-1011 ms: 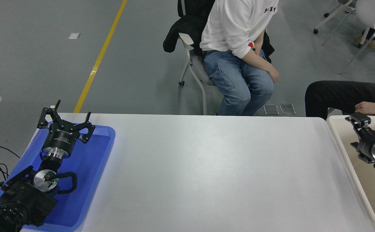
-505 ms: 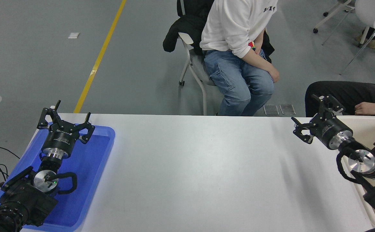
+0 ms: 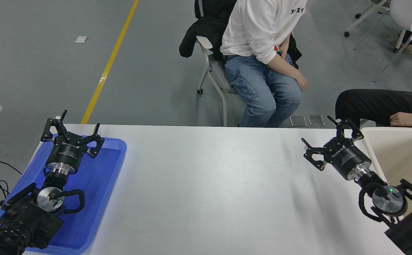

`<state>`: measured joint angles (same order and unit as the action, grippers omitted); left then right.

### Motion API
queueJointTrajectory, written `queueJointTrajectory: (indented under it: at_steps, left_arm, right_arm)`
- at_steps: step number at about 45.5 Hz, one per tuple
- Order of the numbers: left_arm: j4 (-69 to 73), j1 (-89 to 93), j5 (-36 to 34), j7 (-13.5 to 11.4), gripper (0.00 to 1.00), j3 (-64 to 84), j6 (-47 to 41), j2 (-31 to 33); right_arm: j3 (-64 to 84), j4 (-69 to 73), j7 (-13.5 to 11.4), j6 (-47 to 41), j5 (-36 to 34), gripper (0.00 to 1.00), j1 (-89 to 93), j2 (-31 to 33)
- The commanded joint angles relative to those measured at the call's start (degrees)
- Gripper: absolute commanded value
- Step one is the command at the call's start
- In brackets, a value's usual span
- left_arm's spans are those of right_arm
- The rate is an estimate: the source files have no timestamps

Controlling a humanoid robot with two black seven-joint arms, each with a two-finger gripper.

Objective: Pick up paper ball place in dustbin

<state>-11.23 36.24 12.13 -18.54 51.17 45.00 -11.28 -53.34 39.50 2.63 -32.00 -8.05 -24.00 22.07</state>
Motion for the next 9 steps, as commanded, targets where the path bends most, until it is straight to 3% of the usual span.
queueJointTrajectory:
  at_steps: [1,9]
  left_arm:
    - [0.06,0.06,0.0,0.0,1.0,0.07,0.0,0.03]
    - [-0.11,-0.03,0.0,0.0,1.0,-0.02,0.0,-0.05]
  right_arm:
    - [-0.1,-1.09,0.01,-2.19,-0.3,1.0,0.88,-0.28]
    - [-0.1,-1.01,0.01,-2.28,-0.3,1.0,0.88,-0.28]
